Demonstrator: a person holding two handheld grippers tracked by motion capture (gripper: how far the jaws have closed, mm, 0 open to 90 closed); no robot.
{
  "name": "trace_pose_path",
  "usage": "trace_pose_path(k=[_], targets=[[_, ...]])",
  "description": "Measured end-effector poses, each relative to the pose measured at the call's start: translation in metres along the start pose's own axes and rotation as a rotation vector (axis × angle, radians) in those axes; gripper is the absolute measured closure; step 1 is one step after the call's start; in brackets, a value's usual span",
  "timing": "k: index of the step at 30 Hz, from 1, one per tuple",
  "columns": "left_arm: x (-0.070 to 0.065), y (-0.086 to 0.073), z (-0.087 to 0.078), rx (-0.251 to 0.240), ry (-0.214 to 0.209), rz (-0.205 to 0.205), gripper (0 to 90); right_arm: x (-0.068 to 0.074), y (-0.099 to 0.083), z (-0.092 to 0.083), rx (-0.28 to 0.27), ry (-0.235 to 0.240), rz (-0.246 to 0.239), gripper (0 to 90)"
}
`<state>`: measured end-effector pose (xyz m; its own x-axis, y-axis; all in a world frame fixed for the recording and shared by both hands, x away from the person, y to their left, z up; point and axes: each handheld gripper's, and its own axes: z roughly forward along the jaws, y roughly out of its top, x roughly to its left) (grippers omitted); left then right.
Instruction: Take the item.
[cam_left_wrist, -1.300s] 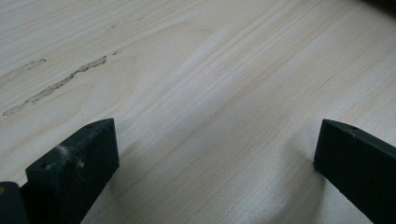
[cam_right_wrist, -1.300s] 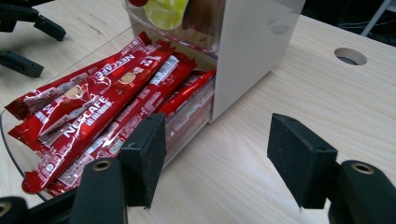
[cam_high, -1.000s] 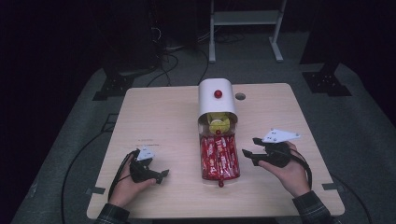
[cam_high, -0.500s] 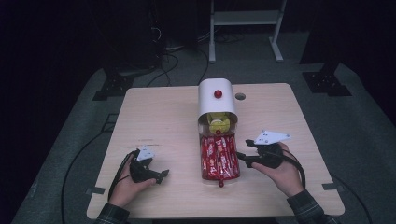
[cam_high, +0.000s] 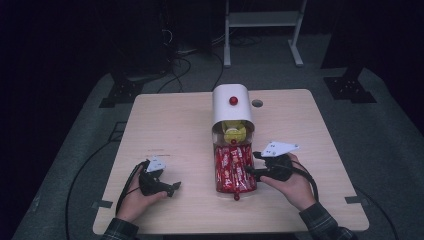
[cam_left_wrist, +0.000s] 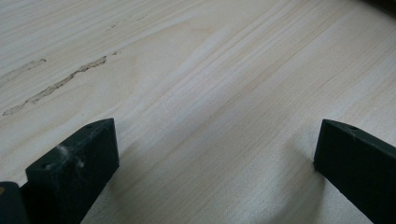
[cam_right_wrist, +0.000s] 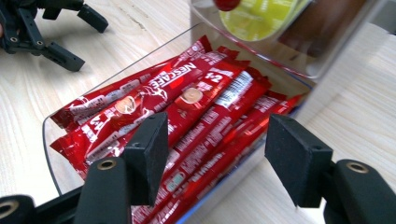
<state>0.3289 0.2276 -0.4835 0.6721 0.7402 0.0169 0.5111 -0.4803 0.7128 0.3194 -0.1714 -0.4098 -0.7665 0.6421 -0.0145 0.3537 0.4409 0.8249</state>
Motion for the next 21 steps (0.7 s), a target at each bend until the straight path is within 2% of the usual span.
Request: trace_pose_path(k=[21], targets=[[0.000, 0.000, 0.000, 0.000, 0.000, 0.000, 0.0, 0.013, 0.006, 0.021, 0.023, 0.040, -0.036, 42.7]])
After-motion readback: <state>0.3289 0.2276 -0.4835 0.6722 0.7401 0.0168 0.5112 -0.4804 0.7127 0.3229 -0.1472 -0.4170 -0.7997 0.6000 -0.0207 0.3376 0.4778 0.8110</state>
